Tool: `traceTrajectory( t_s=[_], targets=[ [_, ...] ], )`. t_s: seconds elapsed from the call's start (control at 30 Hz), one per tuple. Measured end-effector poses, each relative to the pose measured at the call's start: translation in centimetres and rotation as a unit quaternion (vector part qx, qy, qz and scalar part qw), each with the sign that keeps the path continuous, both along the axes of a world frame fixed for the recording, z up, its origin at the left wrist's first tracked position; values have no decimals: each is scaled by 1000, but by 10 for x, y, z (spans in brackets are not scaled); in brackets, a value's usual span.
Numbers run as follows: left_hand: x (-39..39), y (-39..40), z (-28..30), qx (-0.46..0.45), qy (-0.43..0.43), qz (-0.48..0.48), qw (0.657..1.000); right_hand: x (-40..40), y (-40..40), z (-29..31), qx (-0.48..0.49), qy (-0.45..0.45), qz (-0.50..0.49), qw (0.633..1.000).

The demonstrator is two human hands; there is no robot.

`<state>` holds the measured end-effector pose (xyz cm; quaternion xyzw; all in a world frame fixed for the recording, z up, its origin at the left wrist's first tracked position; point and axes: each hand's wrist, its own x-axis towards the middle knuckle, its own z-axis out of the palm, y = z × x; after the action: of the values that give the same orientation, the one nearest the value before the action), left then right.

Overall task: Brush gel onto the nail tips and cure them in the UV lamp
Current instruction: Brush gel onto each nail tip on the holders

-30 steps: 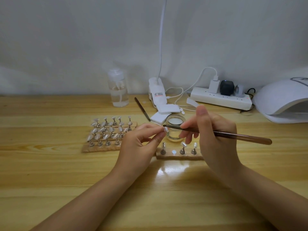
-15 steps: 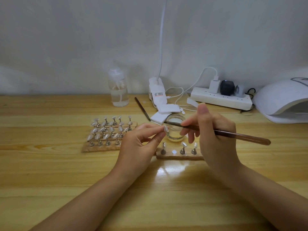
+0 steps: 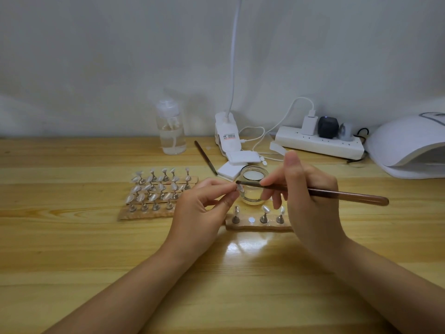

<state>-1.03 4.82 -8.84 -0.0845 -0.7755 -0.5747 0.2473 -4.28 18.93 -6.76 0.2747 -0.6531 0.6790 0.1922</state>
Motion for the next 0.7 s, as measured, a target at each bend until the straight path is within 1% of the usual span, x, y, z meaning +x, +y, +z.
traceTrajectory(
  t_s=[0.2,0.3,0.4,0.63,0.7],
  targets=[
    [0,0,-1,-5,5,2,1000,2,3,2,-30,4,7,1000],
    [0,0,-1,-11,8,2,1000,1,2,1,-19,20,9,1000],
    [0,-1,-2,-27,14,7,1000,-1,0,-1,-5,12,5,1000],
    [0,0,-1,-18,9,4,1000,3,4,1,-32,-7,4,999],
    [0,0,-1,-13,9,4,1000,3,4,2,-41,0,3,999]
  ],
)
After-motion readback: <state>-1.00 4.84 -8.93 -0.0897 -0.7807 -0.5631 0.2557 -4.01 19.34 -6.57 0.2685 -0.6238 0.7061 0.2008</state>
